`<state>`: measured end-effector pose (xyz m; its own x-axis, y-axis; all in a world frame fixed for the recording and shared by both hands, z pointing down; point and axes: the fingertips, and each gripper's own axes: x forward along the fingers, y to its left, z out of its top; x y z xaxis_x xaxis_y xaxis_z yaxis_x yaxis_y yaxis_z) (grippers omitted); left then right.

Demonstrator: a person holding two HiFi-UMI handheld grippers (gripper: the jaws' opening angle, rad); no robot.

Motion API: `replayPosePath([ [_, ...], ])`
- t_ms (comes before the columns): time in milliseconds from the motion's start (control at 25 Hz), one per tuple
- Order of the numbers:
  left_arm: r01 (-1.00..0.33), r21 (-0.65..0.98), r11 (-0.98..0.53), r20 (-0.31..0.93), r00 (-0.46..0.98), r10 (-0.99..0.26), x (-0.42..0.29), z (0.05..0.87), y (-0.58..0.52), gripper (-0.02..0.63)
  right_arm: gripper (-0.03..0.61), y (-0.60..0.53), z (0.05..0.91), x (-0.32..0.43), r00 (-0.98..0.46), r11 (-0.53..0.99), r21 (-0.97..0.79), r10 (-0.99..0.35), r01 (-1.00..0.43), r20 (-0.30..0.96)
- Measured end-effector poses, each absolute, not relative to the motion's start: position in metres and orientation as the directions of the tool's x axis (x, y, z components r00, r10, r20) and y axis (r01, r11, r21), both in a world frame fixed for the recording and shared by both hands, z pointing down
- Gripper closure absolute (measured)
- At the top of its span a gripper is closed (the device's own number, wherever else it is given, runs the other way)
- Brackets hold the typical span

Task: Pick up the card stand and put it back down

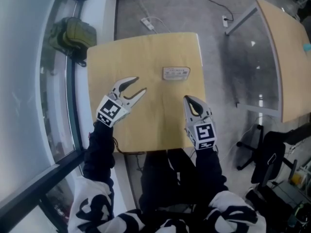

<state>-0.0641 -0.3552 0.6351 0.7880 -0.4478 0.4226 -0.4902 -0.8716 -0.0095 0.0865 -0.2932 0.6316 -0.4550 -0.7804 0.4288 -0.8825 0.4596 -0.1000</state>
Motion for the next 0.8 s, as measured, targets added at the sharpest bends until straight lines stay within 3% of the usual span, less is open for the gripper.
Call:
replayPosePath([
  [160,-0.392,0.068,-0.918,0.419,0.846,-0.330,-0.034,0.658,-0.365,0.305,0.555,-0.303,0.635,0.093,-0.422,0.420,-0.107,-0.792,-0.901,0.441],
  [240,-0.346,0.095,-0.933,0.425,0.862,-0.276,-0.018,0.673,-0.367,0.279,0.555,-0.308,0.639,0.097,-0.413,0.415,-0.094,-0.804,-0.905,0.427],
  [800,-0.247,0.227,-0.942,0.305,0.937,-0.172,0.056,0.706,-0.404,0.306,0.555,-0.320,0.663,0.114,-0.386,0.378,-0.104,-0.825,-0.920,0.413],
])
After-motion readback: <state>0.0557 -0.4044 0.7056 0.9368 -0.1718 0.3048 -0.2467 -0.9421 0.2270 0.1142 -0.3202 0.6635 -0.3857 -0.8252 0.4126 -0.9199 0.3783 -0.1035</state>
